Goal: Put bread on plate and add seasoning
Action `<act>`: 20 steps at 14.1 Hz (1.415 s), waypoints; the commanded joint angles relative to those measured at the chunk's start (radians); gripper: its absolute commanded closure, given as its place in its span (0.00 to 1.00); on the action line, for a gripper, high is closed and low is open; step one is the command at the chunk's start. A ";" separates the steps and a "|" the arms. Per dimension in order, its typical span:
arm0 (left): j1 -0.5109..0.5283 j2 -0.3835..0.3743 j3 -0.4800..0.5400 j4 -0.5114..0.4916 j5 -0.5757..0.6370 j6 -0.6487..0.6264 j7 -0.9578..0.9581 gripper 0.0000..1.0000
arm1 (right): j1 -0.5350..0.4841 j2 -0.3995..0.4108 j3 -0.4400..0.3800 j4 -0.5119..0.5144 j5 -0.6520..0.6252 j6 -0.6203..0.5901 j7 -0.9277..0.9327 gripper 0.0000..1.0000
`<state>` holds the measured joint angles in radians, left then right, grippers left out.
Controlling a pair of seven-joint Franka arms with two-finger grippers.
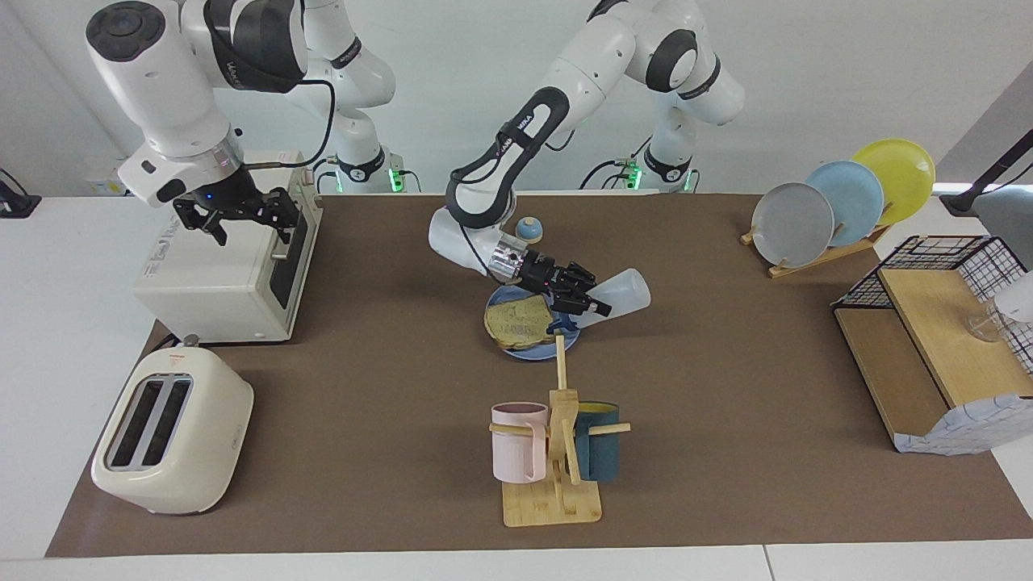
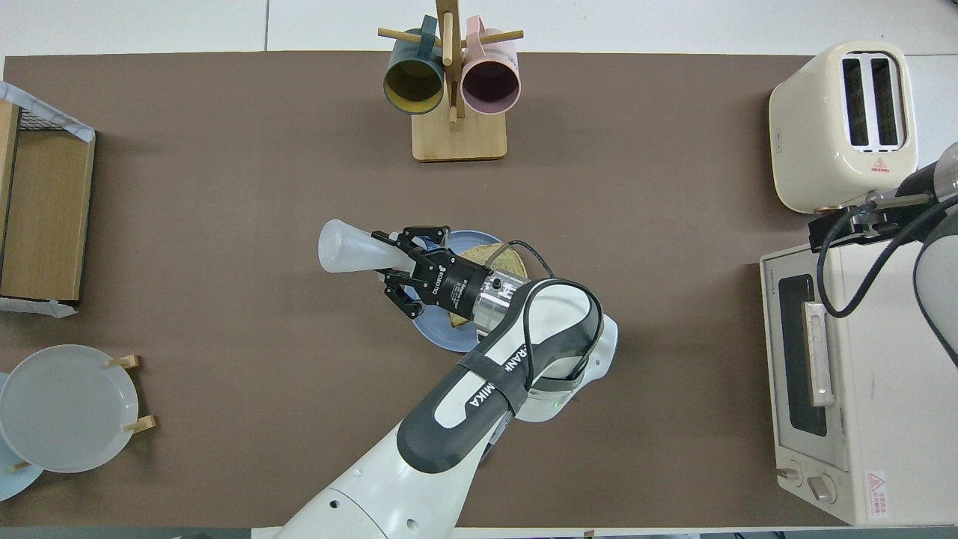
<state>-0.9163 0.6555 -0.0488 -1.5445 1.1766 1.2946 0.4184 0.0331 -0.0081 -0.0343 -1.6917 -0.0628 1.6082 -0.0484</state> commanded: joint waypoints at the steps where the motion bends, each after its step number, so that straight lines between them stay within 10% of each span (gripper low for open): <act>1: 0.059 -0.138 -0.003 -0.014 -0.098 0.006 -0.082 1.00 | -0.013 -0.013 0.005 -0.006 0.008 -0.013 -0.028 0.00; 11: 0.479 -0.493 -0.002 -0.066 -0.657 0.415 -0.370 1.00 | -0.013 -0.013 0.005 -0.006 0.008 -0.013 -0.028 0.00; 20: 0.735 -0.591 -0.003 -0.552 -0.973 1.547 -0.624 1.00 | -0.013 -0.013 0.005 -0.006 0.008 -0.013 -0.028 0.00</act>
<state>-0.2044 0.1169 -0.0399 -1.9384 0.2256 2.6371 -0.1676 0.0331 -0.0081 -0.0343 -1.6917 -0.0628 1.6081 -0.0484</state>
